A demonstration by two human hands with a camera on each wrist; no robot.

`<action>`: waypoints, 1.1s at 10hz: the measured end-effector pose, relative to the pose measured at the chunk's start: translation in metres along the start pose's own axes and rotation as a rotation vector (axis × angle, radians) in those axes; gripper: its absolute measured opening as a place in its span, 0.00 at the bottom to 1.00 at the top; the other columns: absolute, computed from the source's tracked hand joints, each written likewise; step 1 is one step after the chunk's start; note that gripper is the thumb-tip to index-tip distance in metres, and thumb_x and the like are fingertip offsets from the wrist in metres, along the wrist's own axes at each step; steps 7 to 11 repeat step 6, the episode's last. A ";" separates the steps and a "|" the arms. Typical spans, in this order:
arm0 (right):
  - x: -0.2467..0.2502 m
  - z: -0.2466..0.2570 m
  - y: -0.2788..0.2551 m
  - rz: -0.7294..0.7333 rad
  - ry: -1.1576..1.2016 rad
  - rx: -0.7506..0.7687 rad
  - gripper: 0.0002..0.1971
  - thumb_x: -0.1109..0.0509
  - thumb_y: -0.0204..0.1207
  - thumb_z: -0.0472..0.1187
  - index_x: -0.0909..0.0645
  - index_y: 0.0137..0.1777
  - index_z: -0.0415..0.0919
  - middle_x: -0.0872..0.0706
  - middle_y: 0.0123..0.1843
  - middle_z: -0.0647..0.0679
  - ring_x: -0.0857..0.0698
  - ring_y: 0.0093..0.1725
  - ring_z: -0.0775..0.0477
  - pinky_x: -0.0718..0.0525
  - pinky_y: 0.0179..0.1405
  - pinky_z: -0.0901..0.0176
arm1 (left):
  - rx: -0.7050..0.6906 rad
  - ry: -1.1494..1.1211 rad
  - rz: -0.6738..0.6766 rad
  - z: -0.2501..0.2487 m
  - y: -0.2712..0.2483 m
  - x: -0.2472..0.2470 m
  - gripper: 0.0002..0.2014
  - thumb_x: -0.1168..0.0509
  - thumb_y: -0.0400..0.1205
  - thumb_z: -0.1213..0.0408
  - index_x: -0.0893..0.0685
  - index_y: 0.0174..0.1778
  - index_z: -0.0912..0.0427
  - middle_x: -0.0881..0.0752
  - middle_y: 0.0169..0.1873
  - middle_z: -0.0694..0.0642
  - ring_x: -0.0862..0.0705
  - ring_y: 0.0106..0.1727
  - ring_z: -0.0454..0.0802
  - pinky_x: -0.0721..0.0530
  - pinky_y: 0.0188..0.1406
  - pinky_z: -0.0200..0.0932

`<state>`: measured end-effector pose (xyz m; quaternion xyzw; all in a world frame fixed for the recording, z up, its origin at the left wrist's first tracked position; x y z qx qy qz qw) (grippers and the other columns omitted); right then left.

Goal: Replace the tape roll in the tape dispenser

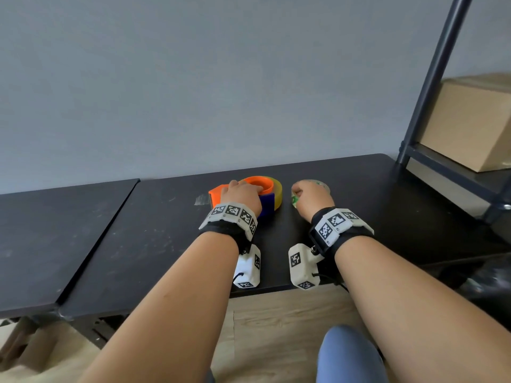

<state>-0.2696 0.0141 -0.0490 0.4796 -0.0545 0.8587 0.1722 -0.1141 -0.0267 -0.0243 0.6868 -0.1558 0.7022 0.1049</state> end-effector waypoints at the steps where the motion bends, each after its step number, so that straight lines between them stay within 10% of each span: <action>1: -0.003 0.008 -0.001 -0.017 0.074 0.004 0.20 0.39 0.79 0.31 0.20 0.69 0.39 0.17 0.69 0.39 0.20 0.69 0.38 0.24 0.67 0.54 | 0.008 -0.002 -0.010 0.000 0.001 -0.002 0.30 0.36 0.83 0.60 0.34 0.81 0.39 0.29 0.79 0.56 0.36 0.80 0.60 0.34 0.76 0.57; 4: 0.000 0.023 -0.009 -0.029 -0.092 0.000 0.15 0.40 0.74 0.30 0.18 0.56 0.42 0.14 0.53 0.41 0.17 0.60 0.35 0.19 0.48 0.51 | -0.017 -0.168 -0.064 0.002 -0.007 0.004 0.30 0.35 0.80 0.64 0.32 0.80 0.44 0.27 0.77 0.57 0.32 0.78 0.61 0.30 0.74 0.55; 6: 0.009 0.039 -0.015 -0.081 -0.011 0.029 0.24 0.40 0.78 0.32 0.25 0.74 0.44 0.16 0.68 0.42 0.18 0.66 0.39 0.19 0.62 0.50 | 0.005 -0.351 -0.125 0.017 -0.015 0.014 0.33 0.42 0.76 0.75 0.27 0.78 0.48 0.23 0.73 0.59 0.28 0.75 0.61 0.22 0.69 0.55; 11: 0.009 0.039 -0.015 -0.081 -0.011 0.029 0.24 0.40 0.78 0.32 0.25 0.74 0.44 0.16 0.68 0.42 0.18 0.66 0.39 0.19 0.62 0.50 | 0.005 -0.351 -0.125 0.017 -0.015 0.014 0.33 0.42 0.76 0.75 0.27 0.78 0.48 0.23 0.73 0.59 0.28 0.75 0.61 0.22 0.69 0.55</action>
Point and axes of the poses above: each hand's wrist, its own y-axis towards the middle knuckle, its own x-axis out of the back of the hand, z = x × y, the point moved 3 cm from there along y, towards the middle knuckle
